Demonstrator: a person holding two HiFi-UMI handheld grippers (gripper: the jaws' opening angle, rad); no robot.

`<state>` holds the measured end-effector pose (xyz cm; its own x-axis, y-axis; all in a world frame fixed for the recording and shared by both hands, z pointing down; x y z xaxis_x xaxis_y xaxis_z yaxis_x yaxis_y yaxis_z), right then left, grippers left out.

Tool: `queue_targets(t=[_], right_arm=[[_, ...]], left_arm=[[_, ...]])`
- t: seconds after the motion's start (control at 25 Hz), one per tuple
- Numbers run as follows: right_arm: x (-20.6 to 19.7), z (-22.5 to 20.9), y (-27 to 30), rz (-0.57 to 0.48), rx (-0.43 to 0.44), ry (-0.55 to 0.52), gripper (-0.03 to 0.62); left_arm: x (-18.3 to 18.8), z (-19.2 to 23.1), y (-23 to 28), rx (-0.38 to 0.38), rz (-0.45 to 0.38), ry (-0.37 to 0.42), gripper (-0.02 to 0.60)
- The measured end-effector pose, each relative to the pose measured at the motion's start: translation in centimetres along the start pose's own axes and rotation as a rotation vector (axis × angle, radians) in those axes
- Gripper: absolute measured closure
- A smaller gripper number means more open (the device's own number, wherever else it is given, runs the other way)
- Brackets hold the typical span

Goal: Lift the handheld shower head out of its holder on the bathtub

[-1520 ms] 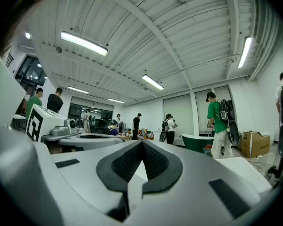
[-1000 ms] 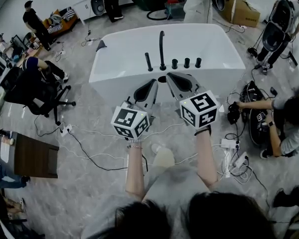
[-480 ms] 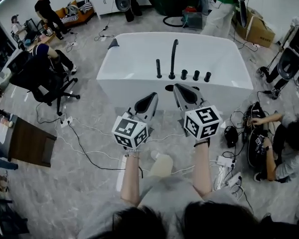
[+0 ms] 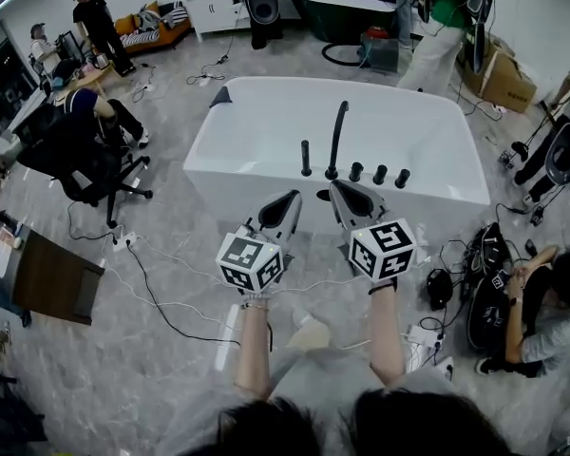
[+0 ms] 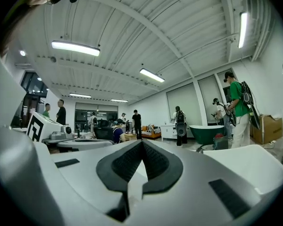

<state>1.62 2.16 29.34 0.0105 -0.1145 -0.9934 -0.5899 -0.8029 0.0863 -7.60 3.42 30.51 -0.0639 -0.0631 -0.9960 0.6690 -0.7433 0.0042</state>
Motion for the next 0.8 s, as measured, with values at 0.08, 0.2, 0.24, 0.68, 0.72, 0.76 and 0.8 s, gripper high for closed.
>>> queue_targets(t=[0.08, 0.2, 0.24, 0.68, 0.72, 0.76, 0.8], right_arm=[[0.1, -1.3, 1.0, 0.006, -0.003, 0.005, 0.594], [0.2, -3.3, 2.2, 0.017, -0.004, 0.005, 0.594], [0.2, -3.9, 2.5, 0.021, -0.006, 0.006, 0.594], [0.4, -9.0, 8.0, 0.043, -0.018, -0.015, 0.594], [0.6, -9.5, 8.4, 0.038, -0.022, -0.014, 0.594], [0.7, -10.0, 8.8, 0.032, -0.026, -0.01, 0.594], [0.8, -10.5, 9.1, 0.026, -0.03, -0.004, 0.594]], left_arm=[[0.2, 0.9, 1.3, 0.004, 0.002, -0.003, 0.575], [0.2, 2.0, 3.4, 0.011, 0.005, -0.01, 0.575], [0.1, 2.3, 4.1, 0.011, 0.009, -0.01, 0.575], [0.6, 7.1, 10.7, -0.012, 0.013, -0.002, 0.575], [0.7, 7.5, 11.3, -0.019, 0.015, 0.001, 0.575], [0.6, 7.7, 11.8, -0.025, 0.018, 0.006, 0.575], [0.6, 7.8, 12.3, -0.03, 0.023, 0.01, 0.575]])
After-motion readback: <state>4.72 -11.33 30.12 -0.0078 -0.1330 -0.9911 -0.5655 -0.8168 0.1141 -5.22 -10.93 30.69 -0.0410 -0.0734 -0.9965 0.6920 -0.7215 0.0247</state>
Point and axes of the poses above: the fingertips, and each gripper's own axes: y forward along the fingers, z to its left, x out of its top, the point moved 2 cm from there along -y, backward along the fingers, and after that the axes turned 2 degrees about z, right-handed, at the moved point
